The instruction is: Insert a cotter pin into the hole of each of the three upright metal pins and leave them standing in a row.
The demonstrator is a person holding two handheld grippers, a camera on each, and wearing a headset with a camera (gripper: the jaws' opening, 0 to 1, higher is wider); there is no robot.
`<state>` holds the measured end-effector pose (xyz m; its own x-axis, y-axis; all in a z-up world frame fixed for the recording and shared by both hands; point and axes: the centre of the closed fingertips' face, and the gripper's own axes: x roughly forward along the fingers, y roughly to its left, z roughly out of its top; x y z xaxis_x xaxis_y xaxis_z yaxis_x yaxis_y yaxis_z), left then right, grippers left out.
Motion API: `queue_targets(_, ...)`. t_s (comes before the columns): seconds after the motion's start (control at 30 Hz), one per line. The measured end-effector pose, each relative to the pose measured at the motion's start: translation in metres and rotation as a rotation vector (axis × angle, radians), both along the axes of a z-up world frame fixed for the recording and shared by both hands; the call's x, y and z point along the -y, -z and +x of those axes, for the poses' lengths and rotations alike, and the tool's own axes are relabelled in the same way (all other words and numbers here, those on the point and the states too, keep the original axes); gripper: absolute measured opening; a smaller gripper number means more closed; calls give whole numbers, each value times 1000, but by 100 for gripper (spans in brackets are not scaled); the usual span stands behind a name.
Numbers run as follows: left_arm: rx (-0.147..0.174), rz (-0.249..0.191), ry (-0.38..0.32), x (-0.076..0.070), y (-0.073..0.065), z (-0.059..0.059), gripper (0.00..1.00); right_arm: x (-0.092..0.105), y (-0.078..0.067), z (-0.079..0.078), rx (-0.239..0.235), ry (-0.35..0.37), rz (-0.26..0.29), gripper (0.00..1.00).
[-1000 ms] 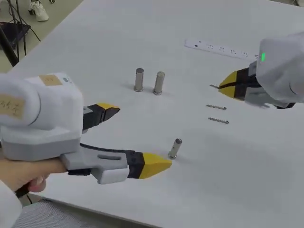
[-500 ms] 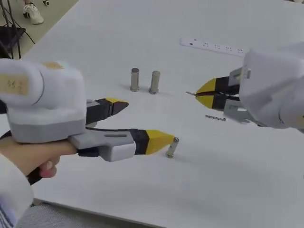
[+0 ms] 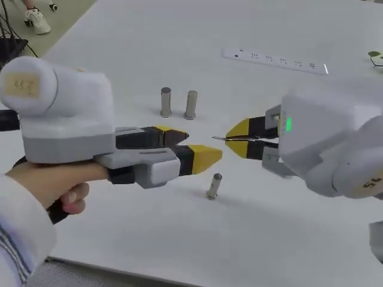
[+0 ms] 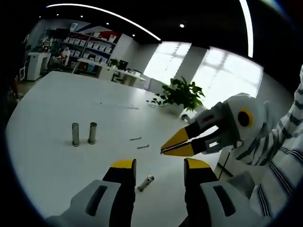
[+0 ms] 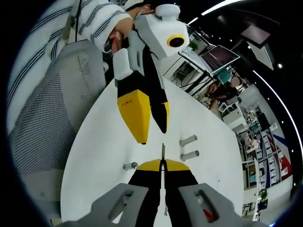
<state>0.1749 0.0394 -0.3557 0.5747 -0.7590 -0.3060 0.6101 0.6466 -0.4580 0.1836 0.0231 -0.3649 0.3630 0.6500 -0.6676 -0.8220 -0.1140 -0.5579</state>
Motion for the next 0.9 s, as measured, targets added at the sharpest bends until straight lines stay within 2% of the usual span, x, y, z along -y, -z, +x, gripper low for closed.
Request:
queue_targets(0.17, -30, 4, 17, 6, 5, -3, 32, -6, 4, -8, -12, -15, 6, 0)
queue_targets(0.27, -63, -38, 11, 8, 4, -4, 26, -8, 6, -10, -17, -20, 7, 0)
queue_targets(0.37, -78, -51, 12, 8, 5, -6, 22, -9, 6, -12, -18, -21, 8, 0)
queue_targets(0.63, -102, -90, 3, 7, 4, -6, 10, -12, 5, -15, -20, -22, 19, 0)
queue_targets(0.9, -109, -97, -2, 5, 5, -7, 5, -13, 3, -17, -19, -23, 29, 0)
